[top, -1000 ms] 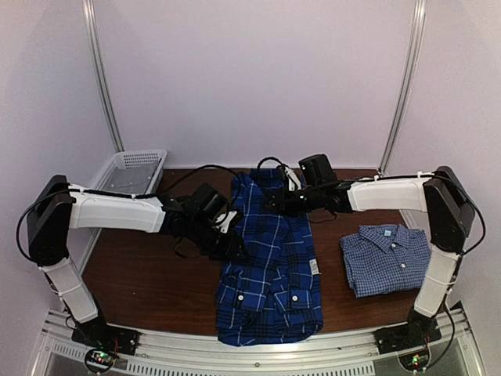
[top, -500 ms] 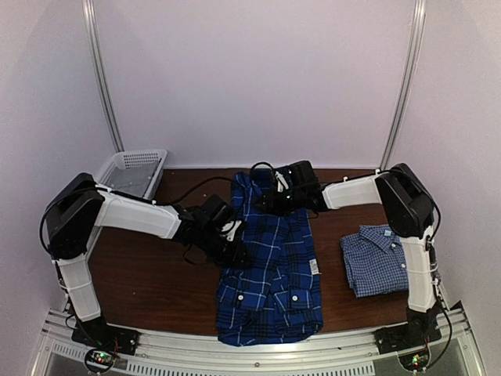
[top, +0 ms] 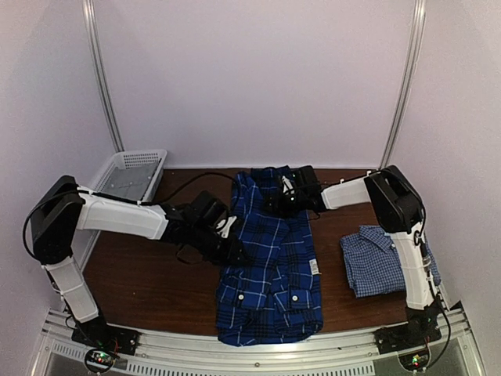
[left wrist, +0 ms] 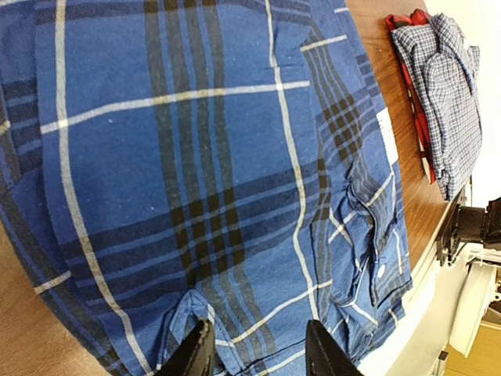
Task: Fold and stack the long sleeve shirts
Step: Fold the rectangle-folded shirt at the center of the board.
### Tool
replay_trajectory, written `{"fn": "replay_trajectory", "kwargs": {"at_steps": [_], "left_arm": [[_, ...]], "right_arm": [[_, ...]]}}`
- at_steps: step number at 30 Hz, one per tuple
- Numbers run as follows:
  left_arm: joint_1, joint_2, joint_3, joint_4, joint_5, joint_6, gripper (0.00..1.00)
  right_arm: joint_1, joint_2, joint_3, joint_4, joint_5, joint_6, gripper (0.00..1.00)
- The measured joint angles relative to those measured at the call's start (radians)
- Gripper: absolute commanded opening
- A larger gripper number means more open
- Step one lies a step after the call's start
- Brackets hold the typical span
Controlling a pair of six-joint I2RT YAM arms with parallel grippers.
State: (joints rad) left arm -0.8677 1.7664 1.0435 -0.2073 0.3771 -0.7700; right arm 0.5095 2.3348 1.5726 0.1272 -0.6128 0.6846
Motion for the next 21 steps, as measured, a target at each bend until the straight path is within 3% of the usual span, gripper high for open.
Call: {"fn": "replay_trajectory", "kwargs": {"at_steps": [6,13,21], "left_arm": [[0.029,-0.01,0.036,-0.034,-0.058,0.002,0.41],[0.233,0.004,0.143,-0.037,-0.114,0.026,0.41],[0.319,0.173,0.333,-0.028,-0.102,0.108,0.41]], "right_arm": [[-0.002,-0.006,0.016,-0.033,0.013,-0.026,0.41],[-0.008,-0.073,0.051,-0.114,0.064,-0.109,0.45],[-0.01,-0.239,-0.054,-0.139,0.116,-0.166,0.47]]}}
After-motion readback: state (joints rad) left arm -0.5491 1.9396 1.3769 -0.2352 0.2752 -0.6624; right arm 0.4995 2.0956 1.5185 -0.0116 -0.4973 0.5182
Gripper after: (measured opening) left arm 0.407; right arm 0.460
